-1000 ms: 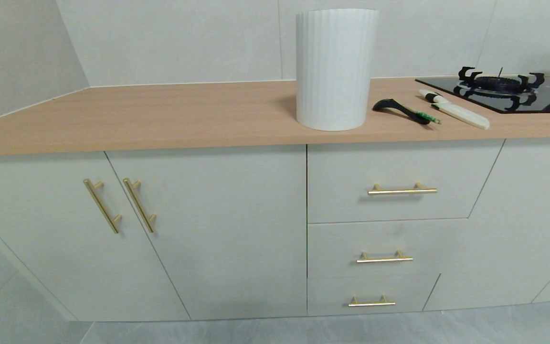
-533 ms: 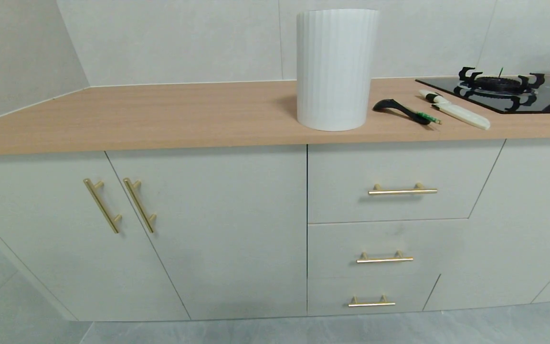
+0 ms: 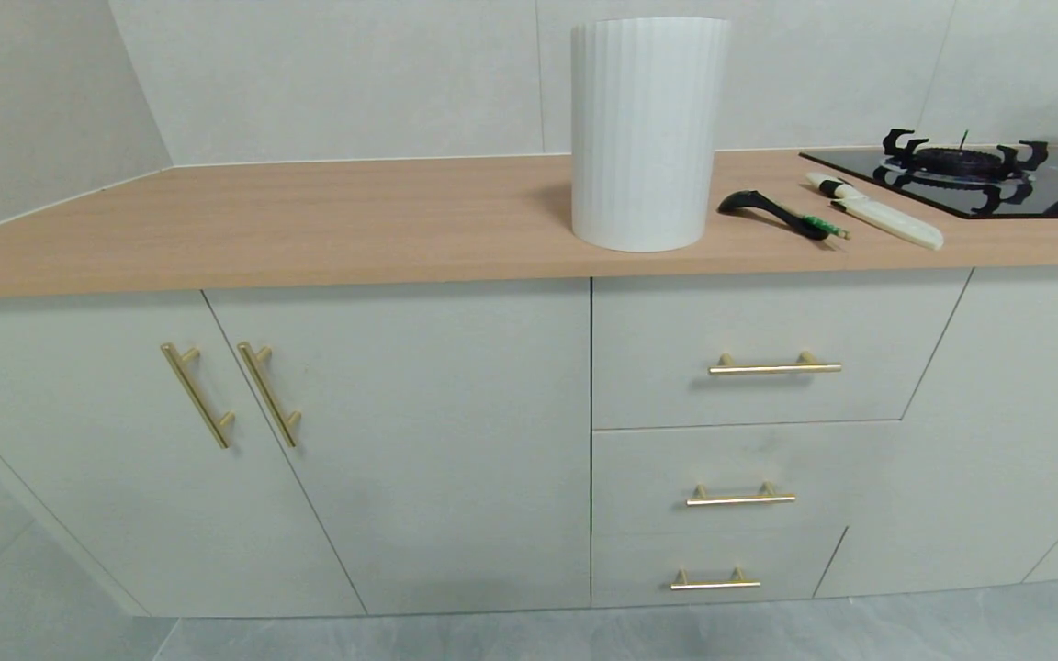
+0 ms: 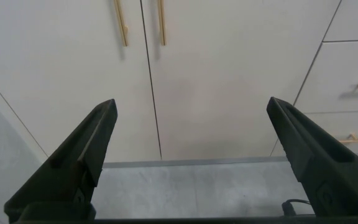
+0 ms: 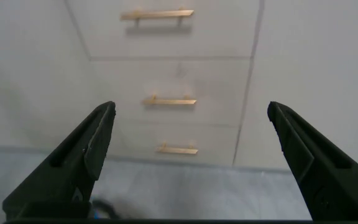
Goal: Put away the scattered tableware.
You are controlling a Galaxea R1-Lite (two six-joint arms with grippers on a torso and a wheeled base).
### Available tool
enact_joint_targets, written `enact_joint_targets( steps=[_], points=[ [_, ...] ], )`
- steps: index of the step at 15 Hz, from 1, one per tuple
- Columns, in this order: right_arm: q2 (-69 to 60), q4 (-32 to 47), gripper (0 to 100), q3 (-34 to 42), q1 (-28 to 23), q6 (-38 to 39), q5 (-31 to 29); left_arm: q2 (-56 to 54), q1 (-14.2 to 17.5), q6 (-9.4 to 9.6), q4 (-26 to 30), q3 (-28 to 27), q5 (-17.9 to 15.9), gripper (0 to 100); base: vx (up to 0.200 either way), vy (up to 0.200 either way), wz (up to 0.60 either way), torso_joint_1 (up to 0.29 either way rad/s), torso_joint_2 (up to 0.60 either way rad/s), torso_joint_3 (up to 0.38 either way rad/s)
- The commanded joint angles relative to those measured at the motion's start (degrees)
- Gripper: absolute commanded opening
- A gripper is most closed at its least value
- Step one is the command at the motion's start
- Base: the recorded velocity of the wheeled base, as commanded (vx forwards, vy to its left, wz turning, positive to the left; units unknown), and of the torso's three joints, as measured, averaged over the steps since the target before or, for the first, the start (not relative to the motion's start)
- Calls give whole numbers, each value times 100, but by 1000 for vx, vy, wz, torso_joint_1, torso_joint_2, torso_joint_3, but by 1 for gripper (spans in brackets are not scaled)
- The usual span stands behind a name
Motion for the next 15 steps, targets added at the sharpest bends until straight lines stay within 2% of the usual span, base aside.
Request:
enact_joint_targets(
  steps=[1,5,10,13,15],
  points=[
    [1511,-26,100,-583,356,-22,98,9,1,-1,-1,1,0,100,0,0,0,0,0,0],
    [3287,-149,100,-1391,672,-119,107,9,1,-1,-1,1,0,100,0,0,0,0,0,0],
    [5501,-1203,100,-2147,839,-128,80,9,1,-1,-1,1,0,100,0,0,0,0,0,0],
    [6635,-1309,100,-2806,839,-198,63,9,1,-1,-1,1,0,100,0,0,0,0,0,0],
    [7004,-1564,100,-2762,830,-189,71,9,1,-1,-1,1,0,100,0,0,0,0,0,0]
  ],
)
